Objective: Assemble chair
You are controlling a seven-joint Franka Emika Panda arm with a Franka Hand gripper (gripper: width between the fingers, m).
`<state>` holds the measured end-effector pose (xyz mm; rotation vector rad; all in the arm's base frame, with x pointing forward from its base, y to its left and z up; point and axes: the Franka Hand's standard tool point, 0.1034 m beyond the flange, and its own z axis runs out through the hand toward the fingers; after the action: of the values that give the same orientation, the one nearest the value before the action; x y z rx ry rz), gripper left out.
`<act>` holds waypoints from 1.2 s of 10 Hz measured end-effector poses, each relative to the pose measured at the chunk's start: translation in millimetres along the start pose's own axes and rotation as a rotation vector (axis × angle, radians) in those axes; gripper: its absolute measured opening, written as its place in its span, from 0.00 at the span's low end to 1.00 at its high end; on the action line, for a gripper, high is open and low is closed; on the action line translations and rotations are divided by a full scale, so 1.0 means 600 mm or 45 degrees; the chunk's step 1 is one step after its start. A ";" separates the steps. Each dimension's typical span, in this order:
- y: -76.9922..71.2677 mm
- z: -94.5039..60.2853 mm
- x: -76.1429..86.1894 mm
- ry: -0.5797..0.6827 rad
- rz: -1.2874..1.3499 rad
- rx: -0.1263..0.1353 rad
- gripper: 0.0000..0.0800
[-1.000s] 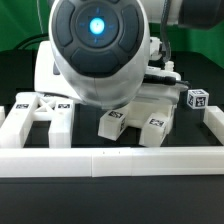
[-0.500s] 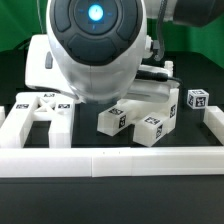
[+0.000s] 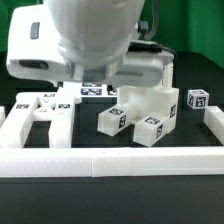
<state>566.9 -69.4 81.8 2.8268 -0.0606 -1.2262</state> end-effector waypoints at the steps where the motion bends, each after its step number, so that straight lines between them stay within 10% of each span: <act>1: 0.000 -0.014 0.017 0.151 -0.004 -0.006 0.81; 6: 0.049 0.001 0.018 0.577 -0.122 0.053 0.81; 9: 0.062 0.001 0.040 1.009 -0.107 0.007 0.81; 12: 0.077 0.017 0.047 1.058 -0.086 0.006 0.81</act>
Offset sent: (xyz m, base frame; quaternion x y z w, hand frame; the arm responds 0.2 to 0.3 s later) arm -0.0105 -0.0124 -0.0040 0.0322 0.2225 -0.0781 0.9713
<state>578.2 -117.8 57.8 3.1006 0.0714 0.0168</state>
